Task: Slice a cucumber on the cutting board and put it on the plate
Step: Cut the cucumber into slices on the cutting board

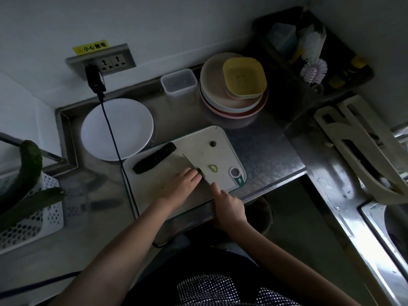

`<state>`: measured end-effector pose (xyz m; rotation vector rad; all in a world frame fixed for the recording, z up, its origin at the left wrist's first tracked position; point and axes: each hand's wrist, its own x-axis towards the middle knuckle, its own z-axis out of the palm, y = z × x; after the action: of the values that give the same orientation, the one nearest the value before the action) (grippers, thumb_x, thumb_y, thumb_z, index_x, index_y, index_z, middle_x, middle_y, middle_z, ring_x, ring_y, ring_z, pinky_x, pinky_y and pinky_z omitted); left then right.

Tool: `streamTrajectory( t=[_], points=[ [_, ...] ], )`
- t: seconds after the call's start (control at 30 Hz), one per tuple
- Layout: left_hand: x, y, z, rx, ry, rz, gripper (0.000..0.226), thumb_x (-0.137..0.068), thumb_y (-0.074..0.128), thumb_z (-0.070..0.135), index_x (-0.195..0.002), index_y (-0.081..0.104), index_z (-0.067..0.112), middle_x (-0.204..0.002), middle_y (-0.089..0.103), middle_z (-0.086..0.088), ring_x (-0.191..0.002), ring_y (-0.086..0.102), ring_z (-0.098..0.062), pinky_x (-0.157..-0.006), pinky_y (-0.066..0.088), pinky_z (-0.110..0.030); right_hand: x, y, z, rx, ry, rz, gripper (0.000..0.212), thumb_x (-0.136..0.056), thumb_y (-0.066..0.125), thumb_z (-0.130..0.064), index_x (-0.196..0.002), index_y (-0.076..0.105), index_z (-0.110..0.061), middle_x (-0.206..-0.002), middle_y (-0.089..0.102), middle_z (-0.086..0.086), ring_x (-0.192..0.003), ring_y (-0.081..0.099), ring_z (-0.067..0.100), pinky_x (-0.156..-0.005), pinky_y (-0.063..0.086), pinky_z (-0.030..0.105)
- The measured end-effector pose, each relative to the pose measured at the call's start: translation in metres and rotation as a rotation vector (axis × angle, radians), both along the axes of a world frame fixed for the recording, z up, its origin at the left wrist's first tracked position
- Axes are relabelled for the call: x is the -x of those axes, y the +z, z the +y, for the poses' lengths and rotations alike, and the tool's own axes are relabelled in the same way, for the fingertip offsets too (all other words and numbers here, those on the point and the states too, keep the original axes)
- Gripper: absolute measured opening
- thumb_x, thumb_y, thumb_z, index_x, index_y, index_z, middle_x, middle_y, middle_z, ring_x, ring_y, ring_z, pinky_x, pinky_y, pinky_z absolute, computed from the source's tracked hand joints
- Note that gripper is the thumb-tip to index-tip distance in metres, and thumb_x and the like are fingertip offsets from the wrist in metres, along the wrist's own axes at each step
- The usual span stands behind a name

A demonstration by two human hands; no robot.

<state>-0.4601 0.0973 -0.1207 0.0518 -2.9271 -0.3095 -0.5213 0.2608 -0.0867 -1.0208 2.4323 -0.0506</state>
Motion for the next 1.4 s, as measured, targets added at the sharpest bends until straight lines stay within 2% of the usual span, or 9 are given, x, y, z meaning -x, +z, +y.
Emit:
streamTrajectory(
  t=[0.13, 0.23, 0.33, 0.6, 0.8, 0.97, 1.07, 1.23, 1.4],
  points=[
    [-0.003, 0.002, -0.001, 0.033, -0.018, 0.035, 0.020, -0.072, 0.050, 0.004, -0.089, 0.060, 0.010, -0.081, 0.063, -0.005, -0.085, 0.047, -0.019, -0.049, 0.053, -0.029, 0.000, 0.002, 0.004, 0.040, 0.012, 0.021, 0.042, -0.094, 0.041, -0.007, -0.134, 0.028, -0.016, -0.111, 0.061, 0.008, -0.096, 0.064, 0.032, -0.068, 0.049, 0.039],
    [-0.005, 0.008, 0.000, 0.070, -0.053, -0.022, 0.027, -0.057, 0.076, 0.000, -0.080, 0.069, 0.010, -0.077, 0.064, -0.003, -0.075, 0.061, -0.022, -0.049, 0.051, -0.027, -0.003, 0.003, 0.007, 0.069, 0.021, 0.019, 0.041, -0.094, 0.043, -0.008, -0.132, 0.029, -0.017, -0.109, 0.061, 0.007, -0.094, 0.065, 0.031, -0.067, 0.050, 0.039],
    [-0.005, 0.012, 0.001, 0.079, -0.039, -0.067, 0.038, -0.046, 0.086, 0.002, -0.080, 0.071, 0.012, -0.078, 0.064, -0.002, -0.073, 0.063, -0.021, -0.051, 0.050, -0.027, -0.004, 0.001, 0.008, 0.082, 0.020, 0.023, 0.039, -0.095, 0.045, -0.010, -0.130, 0.028, -0.018, -0.107, 0.062, 0.007, -0.090, 0.066, 0.031, -0.067, 0.051, 0.039],
    [-0.007, 0.013, 0.001, 0.077, -0.027, -0.076, 0.040, -0.047, 0.086, 0.002, -0.082, 0.071, 0.012, -0.080, 0.064, -0.002, -0.076, 0.062, -0.020, -0.053, 0.050, -0.026, -0.004, 0.000, 0.006, 0.072, 0.015, 0.012, 0.040, -0.093, 0.046, -0.008, -0.128, 0.030, -0.018, -0.106, 0.062, 0.007, -0.092, 0.065, 0.031, -0.067, 0.051, 0.039],
    [-0.007, 0.001, -0.002, 0.001, -0.016, -0.075, 0.047, -0.050, 0.079, -0.007, -0.090, 0.062, 0.010, -0.086, 0.062, -0.004, -0.087, 0.048, -0.020, -0.056, 0.054, -0.033, -0.002, -0.005, 0.003, 0.032, 0.003, 0.002, 0.042, -0.093, 0.043, -0.005, -0.131, 0.029, -0.018, -0.106, 0.064, 0.008, -0.092, 0.066, 0.031, -0.069, 0.051, 0.040],
    [-0.005, 0.002, -0.002, 0.012, -0.027, -0.064, 0.037, -0.053, 0.073, -0.004, -0.086, 0.066, 0.009, -0.085, 0.063, -0.005, -0.083, 0.054, -0.020, -0.055, 0.053, -0.030, -0.001, -0.003, 0.004, 0.031, 0.019, 0.006, 0.042, -0.093, 0.042, -0.004, -0.131, 0.030, -0.017, -0.107, 0.063, 0.008, -0.092, 0.065, 0.031, -0.067, 0.049, 0.039],
    [-0.006, 0.003, -0.003, 0.054, -0.038, -0.027, 0.021, -0.067, 0.058, 0.004, -0.085, 0.067, 0.010, -0.082, 0.063, -0.004, -0.078, 0.059, -0.020, -0.053, 0.052, -0.027, -0.001, -0.001, 0.007, 0.056, 0.020, 0.016, 0.037, -0.094, 0.042, -0.007, -0.128, 0.030, -0.017, -0.106, 0.062, 0.008, -0.091, 0.065, 0.033, -0.066, 0.048, 0.039],
    [-0.011, 0.002, -0.005, 0.080, -0.048, -0.055, 0.028, -0.058, 0.073, 0.003, -0.085, 0.071, 0.010, -0.080, 0.064, -0.006, -0.076, 0.064, -0.023, -0.054, 0.052, -0.028, -0.004, 0.000, 0.009, 0.082, 0.047, 0.021, 0.033, -0.096, 0.044, -0.012, -0.125, 0.028, -0.019, -0.106, 0.062, 0.007, -0.088, 0.066, 0.033, -0.063, 0.048, 0.038],
    [-0.009, 0.006, -0.004, 0.065, -0.049, -0.048, 0.030, -0.058, 0.073, 0.002, -0.087, 0.071, 0.009, -0.080, 0.063, -0.007, -0.074, 0.064, -0.023, -0.053, 0.052, -0.028, -0.003, 0.000, 0.008, 0.084, 0.044, 0.017, 0.034, -0.095, 0.044, -0.010, -0.124, 0.029, -0.019, -0.107, 0.062, 0.007, -0.089, 0.065, 0.033, -0.066, 0.051, 0.041]
  ],
)
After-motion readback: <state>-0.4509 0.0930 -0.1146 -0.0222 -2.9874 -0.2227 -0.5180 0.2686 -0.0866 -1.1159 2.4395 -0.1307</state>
